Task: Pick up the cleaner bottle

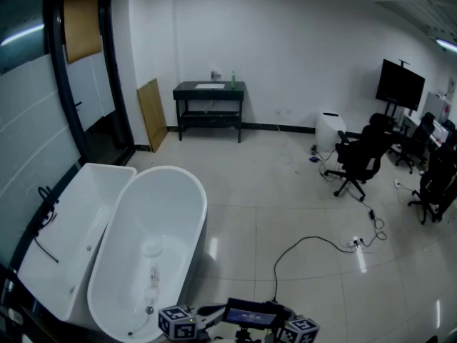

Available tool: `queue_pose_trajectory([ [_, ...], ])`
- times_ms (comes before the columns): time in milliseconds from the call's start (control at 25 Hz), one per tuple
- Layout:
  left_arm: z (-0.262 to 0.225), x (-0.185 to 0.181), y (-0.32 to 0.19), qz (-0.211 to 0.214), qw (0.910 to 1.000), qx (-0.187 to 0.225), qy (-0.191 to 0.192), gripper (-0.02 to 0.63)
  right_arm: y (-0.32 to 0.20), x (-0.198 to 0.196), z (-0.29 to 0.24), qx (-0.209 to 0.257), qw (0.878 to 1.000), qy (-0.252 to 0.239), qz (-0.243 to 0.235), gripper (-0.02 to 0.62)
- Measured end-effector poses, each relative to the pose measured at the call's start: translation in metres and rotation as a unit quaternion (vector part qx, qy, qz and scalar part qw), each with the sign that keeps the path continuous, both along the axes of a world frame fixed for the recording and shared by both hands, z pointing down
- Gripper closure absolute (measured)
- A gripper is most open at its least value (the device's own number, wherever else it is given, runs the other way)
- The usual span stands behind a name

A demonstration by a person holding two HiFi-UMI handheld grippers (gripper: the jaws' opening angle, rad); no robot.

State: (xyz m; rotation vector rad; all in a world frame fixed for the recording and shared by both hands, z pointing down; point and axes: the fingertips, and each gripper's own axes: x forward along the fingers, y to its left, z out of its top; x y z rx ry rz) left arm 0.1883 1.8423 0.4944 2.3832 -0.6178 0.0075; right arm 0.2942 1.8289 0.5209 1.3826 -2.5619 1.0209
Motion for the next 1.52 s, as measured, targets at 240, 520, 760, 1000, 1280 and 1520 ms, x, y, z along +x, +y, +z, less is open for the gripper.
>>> queue_pose_trajectory([
  [240,0.004,0.008,-0.001,-0.015,0.9997,-0.016,-0.011,0.594,-0.001,0.015,0.001,-0.008,1.0,0.001,-0.002,0.529],
  [520,0.006,0.028,-0.006,-0.027,0.9989,-0.029,-0.025,0.594,-0.008,0.036,0.006,-0.012,1.0,0.01,-0.017,0.529],
  [760,0.004,0.035,-0.017,-0.036,0.9983,-0.024,-0.038,0.594,-0.019,0.039,0.008,-0.02,0.998,0.037,-0.043,0.529],
  [1000,0.015,0.023,-0.045,-0.04,0.9978,-0.037,-0.037,0.594,-0.044,0.032,0.019,-0.033,0.997,0.054,-0.048,0.529],
  [1280,0.016,0.006,-0.136,-0.012,0.9996,-0.023,-0.011,0.594,-0.126,0.006,0.016,-0.016,0.998,0.053,-0.029,0.529],
  [1520,0.004,-0.027,-0.21,0.02,0.9998,-0.009,-0.002,0.594,-0.198,-0.023,0.002,-0.015,0.997,0.079,-0.005,0.529],
])
